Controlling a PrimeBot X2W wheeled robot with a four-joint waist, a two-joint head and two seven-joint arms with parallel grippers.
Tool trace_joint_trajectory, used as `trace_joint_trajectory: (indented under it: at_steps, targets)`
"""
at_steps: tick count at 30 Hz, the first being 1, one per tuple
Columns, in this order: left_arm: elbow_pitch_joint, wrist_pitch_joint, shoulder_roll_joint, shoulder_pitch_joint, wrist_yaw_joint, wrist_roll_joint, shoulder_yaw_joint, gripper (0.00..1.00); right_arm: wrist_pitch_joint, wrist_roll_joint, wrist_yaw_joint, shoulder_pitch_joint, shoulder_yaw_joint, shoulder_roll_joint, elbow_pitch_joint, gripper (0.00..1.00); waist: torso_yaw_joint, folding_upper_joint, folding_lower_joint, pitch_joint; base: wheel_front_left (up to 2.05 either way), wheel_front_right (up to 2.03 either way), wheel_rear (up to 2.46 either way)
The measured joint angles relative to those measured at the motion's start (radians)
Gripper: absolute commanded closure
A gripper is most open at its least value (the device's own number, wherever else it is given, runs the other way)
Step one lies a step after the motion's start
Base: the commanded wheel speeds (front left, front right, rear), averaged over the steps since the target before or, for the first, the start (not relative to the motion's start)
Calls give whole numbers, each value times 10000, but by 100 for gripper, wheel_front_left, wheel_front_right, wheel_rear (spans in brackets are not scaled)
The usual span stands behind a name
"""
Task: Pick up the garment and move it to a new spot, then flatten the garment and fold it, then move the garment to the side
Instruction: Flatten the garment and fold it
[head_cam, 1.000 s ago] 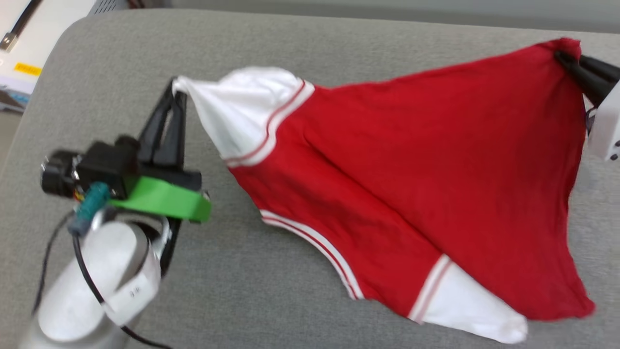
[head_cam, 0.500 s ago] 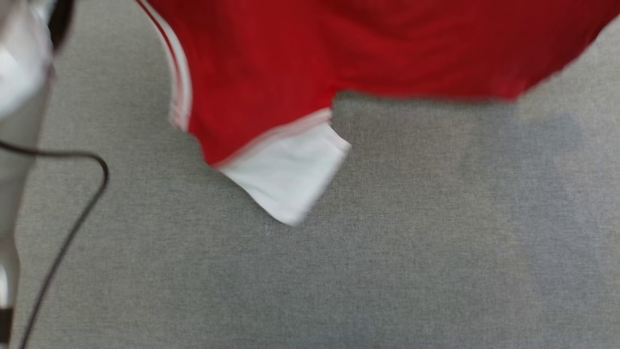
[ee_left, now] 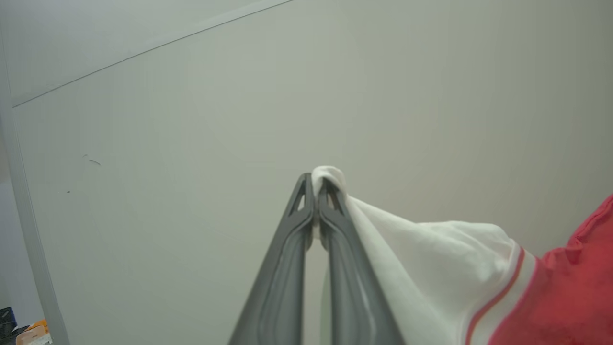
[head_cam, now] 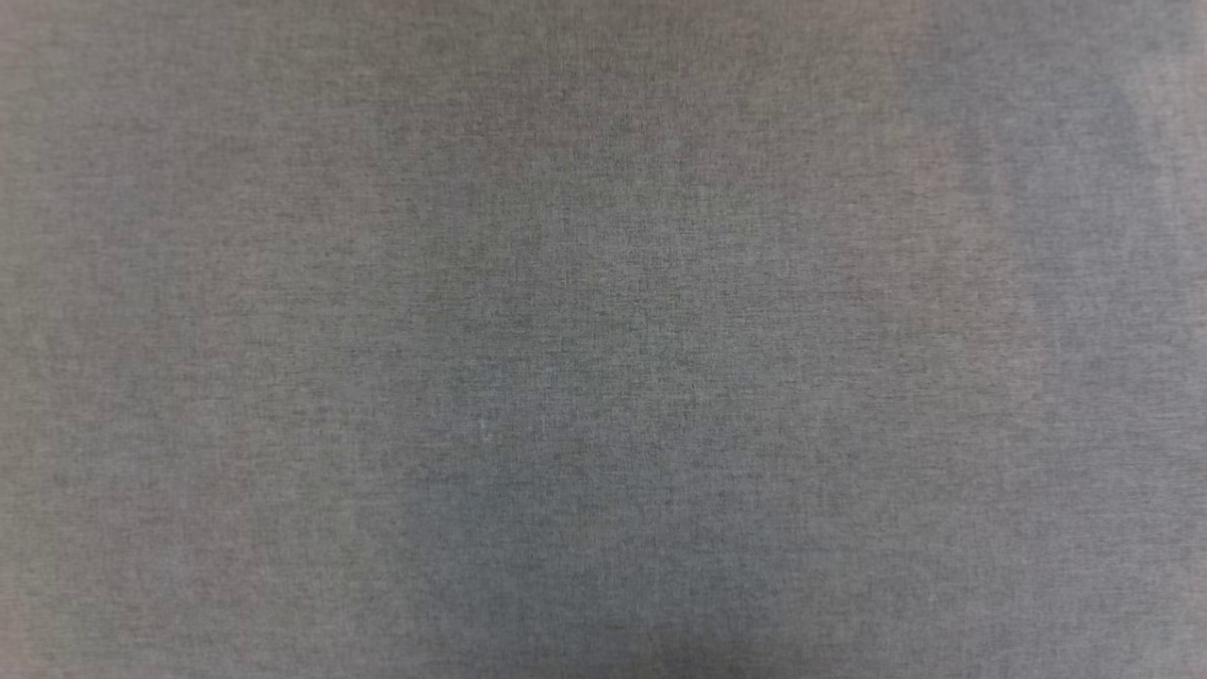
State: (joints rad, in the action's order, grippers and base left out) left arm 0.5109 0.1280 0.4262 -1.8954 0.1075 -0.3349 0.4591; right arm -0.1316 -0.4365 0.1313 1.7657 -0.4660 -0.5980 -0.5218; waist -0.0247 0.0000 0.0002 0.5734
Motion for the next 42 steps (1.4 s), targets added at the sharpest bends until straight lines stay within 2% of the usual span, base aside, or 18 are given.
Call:
trace_joint_trajectory:
  at_steps: [5,10,15,21,26,31,37,42]
  targets:
    - [1005,487,-169,-161,105,-21,268,100,596,-75,2,221,-577,267,-941,100,-33,0,0,401,0,0,0]
    - [1651,918,-161,408,132,-190,416,100,1260,-535,0,-461,-1350,422,-1434,100,-140,0,0,513,0,0,0]
    - [1684,1181,21,1891,132,-360,422,100,1906,-1072,2,-1601,-2021,683,-1862,100,-199,0,0,280,0,0,0]
    - [648,1277,288,4829,-90,-640,407,100,2470,-1768,2,-3305,-3124,646,-1870,100,-177,0,-1,-376,0,0,0]
    - [-901,1279,658,7812,-763,-715,253,100,2698,-2435,2,-4975,-4025,280,-1448,100,-132,0,-2,-1125,0,0,0]
    - [-2485,1277,1045,11101,-1488,-909,280,100,2863,-3068,2,-6899,-4717,-372,-715,100,-53,0,-2,-2022,0,0,0]
    - [-4182,922,1384,14411,-2372,-1358,566,100,2844,-3551,2,-9112,-5087,-1156,165,100,58,0,-3,-3066,0,0,0]
    - [-5055,489,1632,16720,-3064,-1808,694,100,2713,-3887,2,-11012,-4934,-1674,886,100,158,0,-3,-3854,0,0,0]
